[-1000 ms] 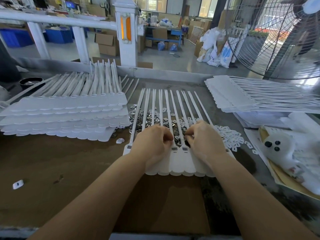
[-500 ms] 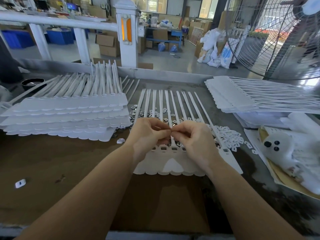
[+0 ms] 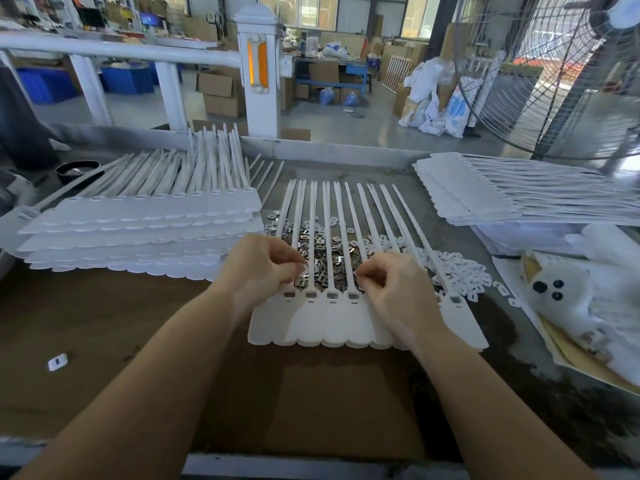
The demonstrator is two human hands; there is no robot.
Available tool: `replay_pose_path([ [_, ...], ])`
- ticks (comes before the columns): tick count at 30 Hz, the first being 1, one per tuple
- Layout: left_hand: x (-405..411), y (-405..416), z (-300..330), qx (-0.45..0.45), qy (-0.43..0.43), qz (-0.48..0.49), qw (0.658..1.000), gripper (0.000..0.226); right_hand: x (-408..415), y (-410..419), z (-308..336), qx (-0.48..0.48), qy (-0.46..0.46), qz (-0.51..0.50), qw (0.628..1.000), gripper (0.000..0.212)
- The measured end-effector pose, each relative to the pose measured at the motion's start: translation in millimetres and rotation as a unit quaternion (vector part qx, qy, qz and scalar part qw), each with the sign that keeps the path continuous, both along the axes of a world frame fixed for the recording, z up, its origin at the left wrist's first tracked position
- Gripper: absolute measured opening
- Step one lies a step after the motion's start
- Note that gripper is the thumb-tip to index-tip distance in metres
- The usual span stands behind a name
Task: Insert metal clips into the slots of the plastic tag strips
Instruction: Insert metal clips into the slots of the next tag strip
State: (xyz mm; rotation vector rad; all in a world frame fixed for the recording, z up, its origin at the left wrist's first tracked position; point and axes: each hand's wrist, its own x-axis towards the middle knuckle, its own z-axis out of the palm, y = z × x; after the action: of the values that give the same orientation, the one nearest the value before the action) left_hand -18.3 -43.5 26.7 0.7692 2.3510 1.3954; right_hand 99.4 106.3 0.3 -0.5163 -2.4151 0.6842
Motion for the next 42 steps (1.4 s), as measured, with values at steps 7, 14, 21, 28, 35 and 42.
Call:
replay_pose_path([
  [7,-10,-17,6,-0.089,0.033,-0.017,0.995,0.007,0,0,-7,0.02,0.02,-0.001,1.0,0.009],
  [14,-18,-23,14,-0.156,0.02,-0.054,0.986,0.008,0,-1,-8,0.031,0.016,-0.002,0.999,0.008],
  [21,-21,-23,20,-0.202,0.04,-0.081,0.975,0.009,1,-2,-7,0.034,0.01,-0.003,0.999,0.008],
  [28,-24,-23,19,-0.212,0.06,-0.076,0.972,0.014,1,-2,-6,0.025,0.01,-0.001,1.0,0.008],
  [35,-28,-21,17,-0.228,0.057,-0.077,0.969,0.018,1,-2,-7,0.022,0.012,-0.002,1.0,0.007],
  [42,-27,-23,15,-0.22,0.026,-0.074,0.972,0.014,0,-1,-7,0.016,0.008,-0.003,1.0,0.007],
])
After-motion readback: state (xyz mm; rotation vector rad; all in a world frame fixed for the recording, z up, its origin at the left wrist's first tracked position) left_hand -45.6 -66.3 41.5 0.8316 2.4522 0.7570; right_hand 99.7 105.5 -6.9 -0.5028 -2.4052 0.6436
